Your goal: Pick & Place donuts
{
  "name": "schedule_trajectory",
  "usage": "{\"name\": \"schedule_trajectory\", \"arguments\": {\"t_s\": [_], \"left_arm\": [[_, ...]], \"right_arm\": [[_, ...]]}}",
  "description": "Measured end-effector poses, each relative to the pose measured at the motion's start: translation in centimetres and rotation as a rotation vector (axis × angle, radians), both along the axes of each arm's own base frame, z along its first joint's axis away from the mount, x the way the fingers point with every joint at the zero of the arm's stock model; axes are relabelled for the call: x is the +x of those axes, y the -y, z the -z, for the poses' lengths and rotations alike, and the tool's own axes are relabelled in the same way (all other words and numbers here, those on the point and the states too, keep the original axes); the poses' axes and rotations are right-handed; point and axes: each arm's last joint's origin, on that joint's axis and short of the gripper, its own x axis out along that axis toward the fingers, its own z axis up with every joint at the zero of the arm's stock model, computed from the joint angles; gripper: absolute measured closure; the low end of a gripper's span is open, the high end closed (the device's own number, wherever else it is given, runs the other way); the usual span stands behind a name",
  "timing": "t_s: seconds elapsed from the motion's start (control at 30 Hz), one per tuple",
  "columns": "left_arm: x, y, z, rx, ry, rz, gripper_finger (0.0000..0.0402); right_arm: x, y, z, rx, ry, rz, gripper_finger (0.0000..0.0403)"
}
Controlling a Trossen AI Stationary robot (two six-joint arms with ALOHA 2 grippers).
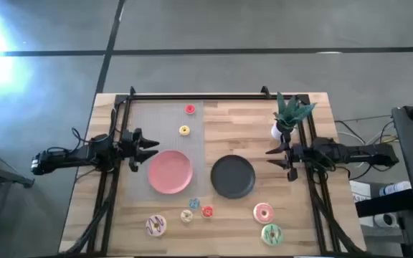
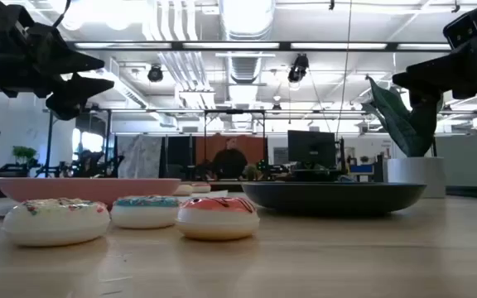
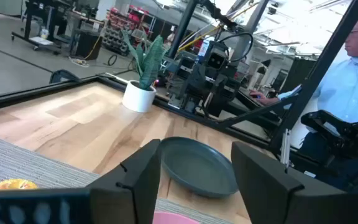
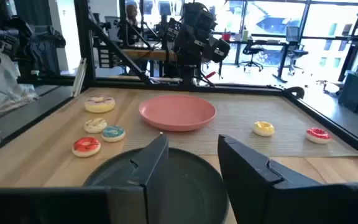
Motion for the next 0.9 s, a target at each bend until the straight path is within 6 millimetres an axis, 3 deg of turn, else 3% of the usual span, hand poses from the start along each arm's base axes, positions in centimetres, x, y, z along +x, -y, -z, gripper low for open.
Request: {"name": "schedule_trajectory", "arguments": {"t_s": [0.9], "left_arm": [[0.0, 0.0, 0.0, 0.0, 0.0, 0.0, 0.023]], "right_arm": [[0.0, 0.0, 0.0, 0.0, 0.0, 0.0, 0.0279]]}}
